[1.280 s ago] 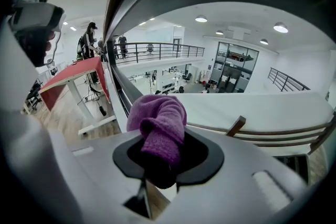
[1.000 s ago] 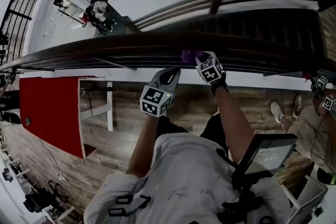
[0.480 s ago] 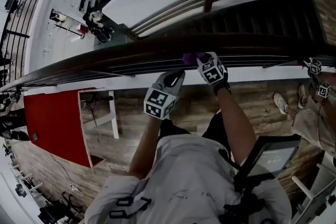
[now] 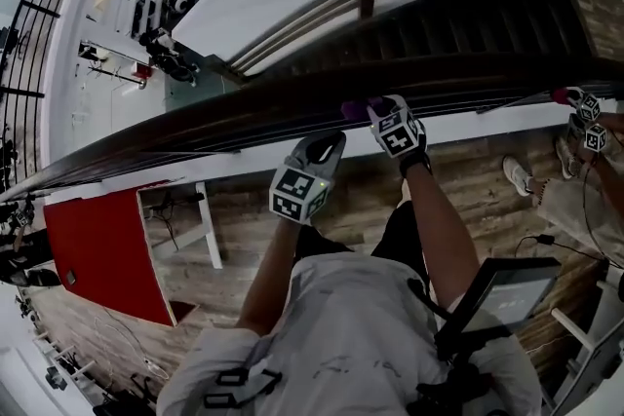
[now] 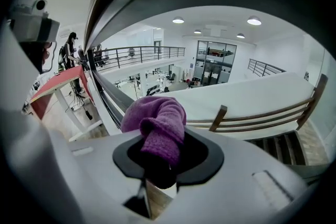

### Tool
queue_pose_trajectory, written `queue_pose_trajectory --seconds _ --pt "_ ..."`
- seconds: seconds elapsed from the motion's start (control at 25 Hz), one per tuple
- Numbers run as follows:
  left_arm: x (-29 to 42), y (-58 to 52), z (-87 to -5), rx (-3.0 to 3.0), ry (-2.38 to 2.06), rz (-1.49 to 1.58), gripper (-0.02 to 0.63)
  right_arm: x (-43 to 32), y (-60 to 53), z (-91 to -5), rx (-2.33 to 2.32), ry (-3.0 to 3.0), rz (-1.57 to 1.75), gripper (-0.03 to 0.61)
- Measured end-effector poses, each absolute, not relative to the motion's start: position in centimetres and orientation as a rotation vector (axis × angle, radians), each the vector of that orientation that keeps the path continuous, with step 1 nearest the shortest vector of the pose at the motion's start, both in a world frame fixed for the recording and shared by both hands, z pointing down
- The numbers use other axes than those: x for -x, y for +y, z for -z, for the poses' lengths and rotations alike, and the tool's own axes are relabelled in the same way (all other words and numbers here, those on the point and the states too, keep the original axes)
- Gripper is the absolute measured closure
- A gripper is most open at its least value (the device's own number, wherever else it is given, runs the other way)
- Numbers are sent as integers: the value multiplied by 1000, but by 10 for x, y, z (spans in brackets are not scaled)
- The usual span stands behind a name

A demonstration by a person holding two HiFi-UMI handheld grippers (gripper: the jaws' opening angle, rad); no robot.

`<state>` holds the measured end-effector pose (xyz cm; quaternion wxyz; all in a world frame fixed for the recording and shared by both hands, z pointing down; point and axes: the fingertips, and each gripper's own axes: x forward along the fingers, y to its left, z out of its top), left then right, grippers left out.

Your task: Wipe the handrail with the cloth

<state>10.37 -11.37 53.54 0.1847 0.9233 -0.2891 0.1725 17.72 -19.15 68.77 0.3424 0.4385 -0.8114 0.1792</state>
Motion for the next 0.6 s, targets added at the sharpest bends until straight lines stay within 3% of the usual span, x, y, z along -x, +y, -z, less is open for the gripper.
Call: queue_pose_trajectory --seconds 0.6 --pt "-159 -114 -542 -2639 -668 -541 614 -238 -190 -683 -1239 -2087 -488 485"
